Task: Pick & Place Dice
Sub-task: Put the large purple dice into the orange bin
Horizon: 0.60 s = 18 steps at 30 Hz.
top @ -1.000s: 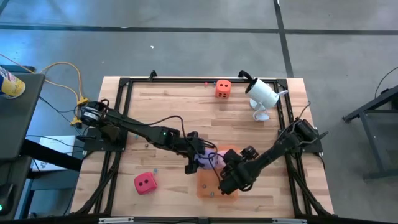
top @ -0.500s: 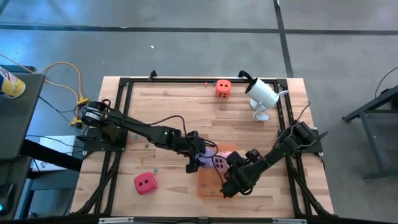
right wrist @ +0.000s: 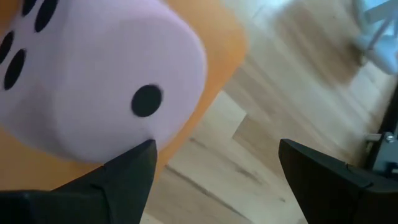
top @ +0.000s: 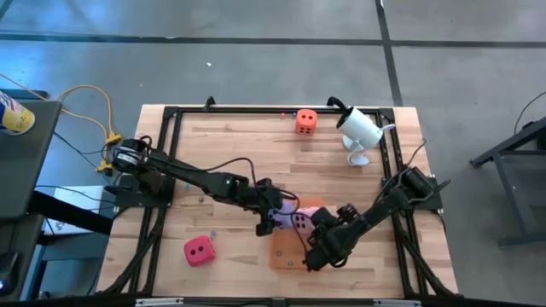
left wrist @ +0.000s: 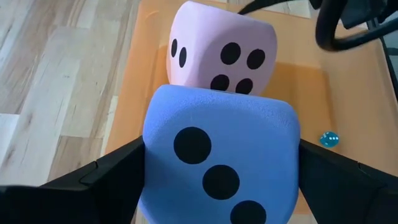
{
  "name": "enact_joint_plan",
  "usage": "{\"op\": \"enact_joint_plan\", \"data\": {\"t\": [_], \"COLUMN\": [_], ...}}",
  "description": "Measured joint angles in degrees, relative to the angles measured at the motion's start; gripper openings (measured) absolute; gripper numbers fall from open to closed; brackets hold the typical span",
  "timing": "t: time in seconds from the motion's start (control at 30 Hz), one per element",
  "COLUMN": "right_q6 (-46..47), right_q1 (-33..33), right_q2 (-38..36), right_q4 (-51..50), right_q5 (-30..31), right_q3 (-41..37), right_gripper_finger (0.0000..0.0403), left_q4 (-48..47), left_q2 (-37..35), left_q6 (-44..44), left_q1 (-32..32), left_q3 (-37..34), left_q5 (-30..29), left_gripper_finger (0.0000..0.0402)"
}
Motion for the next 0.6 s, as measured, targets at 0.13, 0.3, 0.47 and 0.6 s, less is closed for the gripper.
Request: {"op": "enact_joint_plan", "data": {"t": [0.13, 0.3, 0.47, 0.6], "right_q6": [1.1, 1.6, -0.4, -3.6], "right_q1": [-0.1, -0.1, 0.1, -0.2], "right_q2": [-0.7, -2.2, -2.2, -2.2], "right_q4": [-1.2, -1.1, 0.2, 3.3], "right_q5": [2.1, 5.1, 7.4, 7.8], "right_q3": [0.0, 0.1, 1.4, 1.5], "right_gripper_finger": [0.0327, 0.0327, 0.0327, 0.0327], "left_q4": [0.0, 0.1, 0.1, 0.1], "left_q2": [0.0, 0.0, 0.0, 0.0], "left_q6": [-0.1, -0.1, 0.1, 0.9], "left_q1": [0.2, 0.3, 0.3, 0.5], "left_q3": [0.0, 0.0, 0.0, 0.0], "left_q5": [0.4, 0.4, 0.4, 0.4], "left_gripper_finger": [0.0354, 0.0355, 0.0355, 0.0355]}}
